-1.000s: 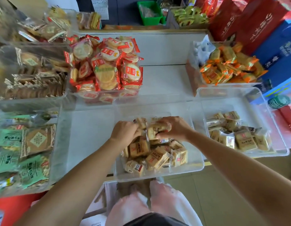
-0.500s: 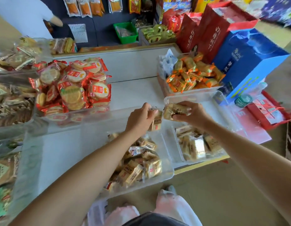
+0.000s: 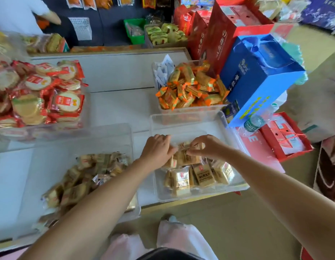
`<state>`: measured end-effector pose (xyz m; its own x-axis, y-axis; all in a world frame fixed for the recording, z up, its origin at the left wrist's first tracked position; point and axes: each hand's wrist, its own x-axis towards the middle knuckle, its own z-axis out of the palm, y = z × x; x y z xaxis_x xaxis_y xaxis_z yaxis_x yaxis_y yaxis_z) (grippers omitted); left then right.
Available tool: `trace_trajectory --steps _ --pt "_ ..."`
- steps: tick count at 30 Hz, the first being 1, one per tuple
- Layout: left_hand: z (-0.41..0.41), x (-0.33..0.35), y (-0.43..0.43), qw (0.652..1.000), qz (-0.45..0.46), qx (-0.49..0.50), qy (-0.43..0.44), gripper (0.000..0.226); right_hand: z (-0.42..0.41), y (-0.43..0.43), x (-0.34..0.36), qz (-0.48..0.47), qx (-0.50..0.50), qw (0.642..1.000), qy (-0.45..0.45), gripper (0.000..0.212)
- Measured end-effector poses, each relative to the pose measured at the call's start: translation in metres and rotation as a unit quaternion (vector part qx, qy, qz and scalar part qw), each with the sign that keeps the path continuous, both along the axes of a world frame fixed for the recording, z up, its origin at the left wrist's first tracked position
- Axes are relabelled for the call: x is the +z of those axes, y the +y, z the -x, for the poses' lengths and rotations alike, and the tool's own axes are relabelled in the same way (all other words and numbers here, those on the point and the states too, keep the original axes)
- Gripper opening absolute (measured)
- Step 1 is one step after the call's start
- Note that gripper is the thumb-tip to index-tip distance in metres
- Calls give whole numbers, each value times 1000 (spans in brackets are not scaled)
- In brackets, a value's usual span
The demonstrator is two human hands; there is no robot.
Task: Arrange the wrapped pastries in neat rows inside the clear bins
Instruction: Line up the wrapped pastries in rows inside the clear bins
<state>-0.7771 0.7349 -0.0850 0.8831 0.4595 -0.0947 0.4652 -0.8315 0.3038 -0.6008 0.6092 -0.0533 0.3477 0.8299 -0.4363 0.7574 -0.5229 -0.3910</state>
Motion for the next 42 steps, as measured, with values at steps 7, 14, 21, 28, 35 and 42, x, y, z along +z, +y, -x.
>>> trace_trajectory --steps 7,14,21,28,35,42 --pt "55 13 24 987 -2 61 -149 33 56 72 18 -205 51 975 63 32" --pt "190 5 87 986 55 158 22 14 191 146 -1 -161 179 958 156 52" --pt "246 -35 120 961 151 161 169 92 243 170 -64 96 188 976 55 102" --pt "236 -61 147 970 118 115 178 94 247 175 -75 41 143 989 -23 68" --pt "232 -72 154 966 199 139 91 68 242 167 -78 96 151 983 38 91" --pt "237 -69 159 957 250 116 86 64 240 166 -75 9 97 995 37 44"
